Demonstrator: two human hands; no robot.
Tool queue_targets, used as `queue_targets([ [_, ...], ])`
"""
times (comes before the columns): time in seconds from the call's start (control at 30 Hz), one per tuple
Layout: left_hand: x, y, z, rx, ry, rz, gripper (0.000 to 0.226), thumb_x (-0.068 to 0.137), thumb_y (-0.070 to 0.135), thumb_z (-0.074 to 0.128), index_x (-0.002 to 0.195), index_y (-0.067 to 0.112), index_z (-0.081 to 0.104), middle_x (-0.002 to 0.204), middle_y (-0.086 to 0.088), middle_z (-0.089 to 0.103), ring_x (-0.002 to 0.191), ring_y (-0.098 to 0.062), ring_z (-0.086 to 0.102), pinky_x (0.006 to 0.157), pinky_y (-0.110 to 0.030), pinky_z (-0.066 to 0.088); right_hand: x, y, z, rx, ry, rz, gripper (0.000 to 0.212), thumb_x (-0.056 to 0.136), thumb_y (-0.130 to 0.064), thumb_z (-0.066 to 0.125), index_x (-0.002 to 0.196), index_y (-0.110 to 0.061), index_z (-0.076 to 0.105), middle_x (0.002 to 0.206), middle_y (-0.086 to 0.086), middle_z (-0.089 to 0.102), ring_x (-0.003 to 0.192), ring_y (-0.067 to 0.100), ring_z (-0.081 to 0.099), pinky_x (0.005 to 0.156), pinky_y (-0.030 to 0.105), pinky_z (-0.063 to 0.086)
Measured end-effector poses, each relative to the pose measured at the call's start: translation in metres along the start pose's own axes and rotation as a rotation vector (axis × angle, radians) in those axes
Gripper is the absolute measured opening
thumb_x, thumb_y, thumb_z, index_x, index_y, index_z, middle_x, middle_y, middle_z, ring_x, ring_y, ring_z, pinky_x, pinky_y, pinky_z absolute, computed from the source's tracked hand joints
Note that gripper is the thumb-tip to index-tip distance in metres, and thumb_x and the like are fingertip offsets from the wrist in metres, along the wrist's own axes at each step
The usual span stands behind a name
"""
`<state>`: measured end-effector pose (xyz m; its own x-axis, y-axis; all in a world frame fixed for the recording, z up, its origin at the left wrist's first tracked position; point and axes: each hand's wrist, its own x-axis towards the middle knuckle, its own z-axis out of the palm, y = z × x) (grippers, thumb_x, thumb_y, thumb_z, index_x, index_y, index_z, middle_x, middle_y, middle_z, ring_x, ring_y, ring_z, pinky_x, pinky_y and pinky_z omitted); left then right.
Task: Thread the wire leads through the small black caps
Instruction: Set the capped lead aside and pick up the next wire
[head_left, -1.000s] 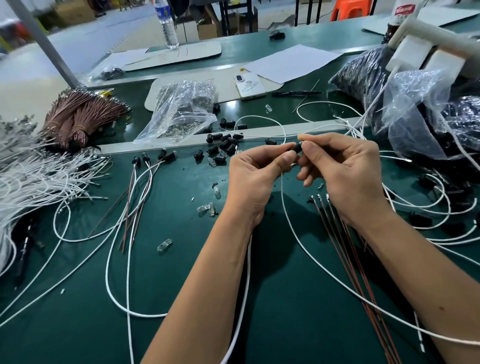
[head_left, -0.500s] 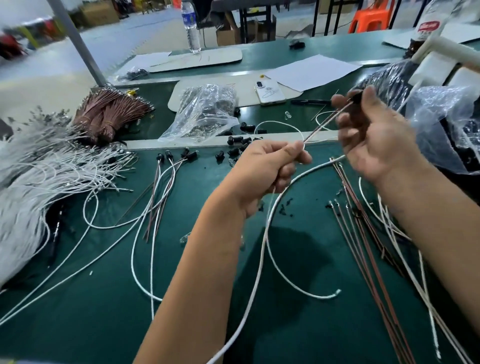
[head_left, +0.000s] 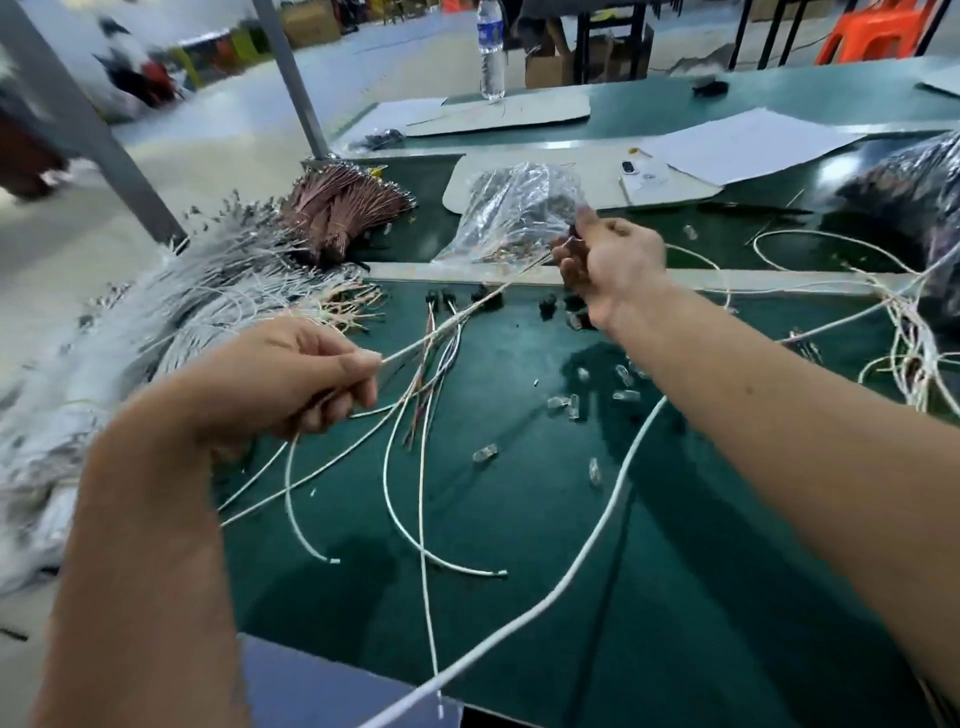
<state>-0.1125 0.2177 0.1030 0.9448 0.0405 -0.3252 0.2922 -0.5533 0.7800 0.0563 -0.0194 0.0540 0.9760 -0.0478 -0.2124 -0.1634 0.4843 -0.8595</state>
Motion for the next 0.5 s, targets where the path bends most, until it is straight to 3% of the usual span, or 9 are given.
queue_targets([
  [0.1,-0.011,-0.021,-0.014,0.203,-0.015,-0.237,0.036,0.096,0.031,0.064,0.070,0.008,0.076,0.059,-0.005,0.064,0.043,-0.011,0.054,0.041,-0.017,0.031,0.008,0.024,0.022,-0.317,-0.046,0.051,0.024,0.089,-0.018,0.081,0.099,0.000,0.069,0.082,0.011,0.071,0.052,0.013,0.064,0.055,0.024,0.056],
  [0.17,-0.012,-0.028,-0.016,0.281,-0.033,-0.303,0.033,0.094,0.035,0.068,0.072,0.013,0.080,0.064,-0.004,0.070,0.049,-0.008,0.059,0.043,-0.017,0.032,0.014,0.035,0.032,-0.481,-0.096,0.109,0.025,0.089,-0.016,0.081,0.099,0.003,0.069,0.076,0.011,0.071,0.051,0.014,0.064,0.058,0.024,0.058],
  [0.27,-0.005,-0.031,-0.014,0.431,0.002,-0.323,0.026,0.088,0.041,0.074,0.071,0.023,0.080,0.069,-0.003,0.074,0.058,-0.009,0.061,0.046,-0.019,0.038,0.017,0.039,0.044,-0.515,-0.202,0.183,0.016,0.094,-0.005,0.074,0.099,0.008,0.066,0.066,0.011,0.072,0.048,0.014,0.068,0.050,0.024,0.059],
  [0.33,0.004,-0.030,-0.012,0.498,0.064,-0.335,0.027,0.085,0.044,0.078,0.069,0.022,0.079,0.069,0.001,0.075,0.060,-0.012,0.062,0.050,-0.019,0.040,0.018,0.036,0.048,-0.532,-0.260,0.211,0.012,0.099,-0.001,0.067,0.104,0.009,0.064,0.062,0.008,0.073,0.054,0.017,0.072,0.061,0.028,0.064],
  [0.43,0.020,-0.021,-0.002,0.501,0.223,-0.297,0.028,0.084,0.048,0.078,0.077,0.020,0.077,0.068,0.004,0.075,0.068,-0.015,0.068,0.062,-0.025,0.050,0.024,0.029,0.040,-0.725,-0.214,0.037,0.014,0.096,-0.001,0.070,0.104,0.010,0.066,0.076,0.017,0.076,0.061,0.023,0.075,0.068,0.035,0.065],
  [0.5,0.031,-0.009,0.010,0.496,0.346,-0.216,0.028,0.085,0.049,0.076,0.078,0.022,0.076,0.072,0.001,0.075,0.077,-0.021,0.070,0.077,-0.031,0.055,0.029,0.021,0.025,-1.035,-0.125,-0.249,0.011,0.097,-0.006,0.069,0.099,0.003,0.074,0.083,0.015,0.077,0.069,0.023,0.076,0.070,0.033,0.064],
])
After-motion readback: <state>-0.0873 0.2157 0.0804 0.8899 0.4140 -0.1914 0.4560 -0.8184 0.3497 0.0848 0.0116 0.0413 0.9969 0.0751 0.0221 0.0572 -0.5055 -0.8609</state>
